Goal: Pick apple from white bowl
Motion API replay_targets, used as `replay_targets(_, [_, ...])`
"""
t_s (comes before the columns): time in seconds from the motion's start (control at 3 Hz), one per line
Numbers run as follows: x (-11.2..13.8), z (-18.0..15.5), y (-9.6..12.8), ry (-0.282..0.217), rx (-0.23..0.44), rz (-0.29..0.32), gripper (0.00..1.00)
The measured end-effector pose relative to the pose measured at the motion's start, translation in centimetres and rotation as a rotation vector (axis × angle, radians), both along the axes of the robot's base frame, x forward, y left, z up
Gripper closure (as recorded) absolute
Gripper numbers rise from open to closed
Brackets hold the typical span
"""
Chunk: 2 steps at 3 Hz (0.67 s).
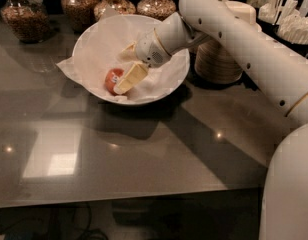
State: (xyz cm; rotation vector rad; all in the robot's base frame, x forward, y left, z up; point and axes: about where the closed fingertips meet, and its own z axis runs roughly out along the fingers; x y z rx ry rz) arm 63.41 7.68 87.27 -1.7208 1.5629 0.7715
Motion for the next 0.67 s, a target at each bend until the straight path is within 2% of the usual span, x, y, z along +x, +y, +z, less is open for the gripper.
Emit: replay_targets(0.67, [-0.3,-2.0,0.4,0.036,0.006,-0.001,0.30])
